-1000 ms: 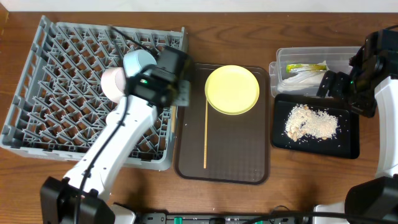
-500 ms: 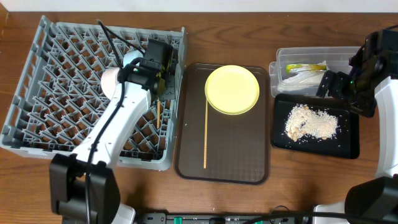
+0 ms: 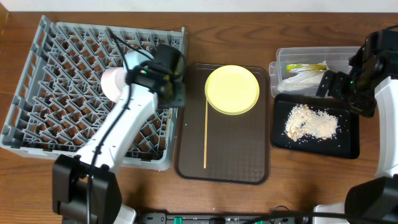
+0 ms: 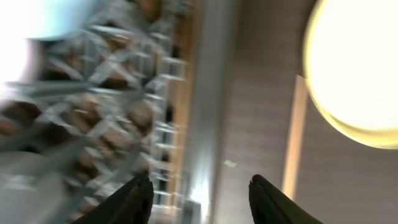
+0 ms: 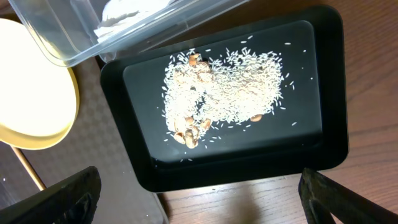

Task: Sort waste into correct bins and load items into the dishwasher
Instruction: 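Reach the left gripper back to the second chopstick and grasp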

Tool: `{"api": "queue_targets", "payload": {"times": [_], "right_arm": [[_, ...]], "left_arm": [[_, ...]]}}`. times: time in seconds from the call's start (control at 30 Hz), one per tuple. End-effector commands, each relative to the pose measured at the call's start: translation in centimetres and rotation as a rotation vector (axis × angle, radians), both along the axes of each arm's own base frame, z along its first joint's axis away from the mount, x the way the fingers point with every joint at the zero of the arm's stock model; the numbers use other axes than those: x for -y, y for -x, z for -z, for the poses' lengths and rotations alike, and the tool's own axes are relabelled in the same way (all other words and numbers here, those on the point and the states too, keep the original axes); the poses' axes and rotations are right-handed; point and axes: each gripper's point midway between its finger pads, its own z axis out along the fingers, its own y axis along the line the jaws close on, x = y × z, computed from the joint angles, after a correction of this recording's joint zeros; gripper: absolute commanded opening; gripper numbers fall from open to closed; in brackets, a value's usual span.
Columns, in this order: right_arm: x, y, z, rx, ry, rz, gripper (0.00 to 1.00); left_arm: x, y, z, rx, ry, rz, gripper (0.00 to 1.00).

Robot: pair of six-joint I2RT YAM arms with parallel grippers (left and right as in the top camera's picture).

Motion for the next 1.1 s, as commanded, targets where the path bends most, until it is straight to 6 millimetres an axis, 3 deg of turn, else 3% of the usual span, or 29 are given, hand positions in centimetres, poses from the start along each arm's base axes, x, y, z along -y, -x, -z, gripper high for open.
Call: {"api": "queue_targets", "payload": {"times": [0.0, 0.13, 0.43, 0.83, 0.97, 1.07], "right_arm": [[-0.1, -0.1, -0.8, 0.027, 0.002, 0.004, 0.99], [-0.1, -0.1, -0.8, 0.025, 0.002, 0.004, 0.99], [-0.2, 0.0, -0.8, 0.024, 0.002, 0.004, 0.99], [-0.2, 0.0, -0.8, 0.023, 0.002, 0.004, 0.99], [-0.2, 0.0, -0.8, 0.023, 0.002, 0.004, 0.99], [-0.2, 0.0, -0.8, 0.023, 0.002, 0.004, 0.99]], "left_arm": [[3.7, 2.6, 0.5, -0.053, 0.079, 0.024, 0.55], [6.4, 4.7, 2.2, -0.064, 0.067, 0.064, 0.56], [8.4, 7.5, 6.2, -0.037, -0.012, 0.092, 0.59], [8.1, 8.8, 12.2, -0.151, -0.087, 0.085, 0.59], [8.3, 8.7, 12.5, -0.154, -0.084, 0.087, 0.58], [8.3, 8.7, 12.5, -0.152, -0.082, 0.087, 0.51]]}}
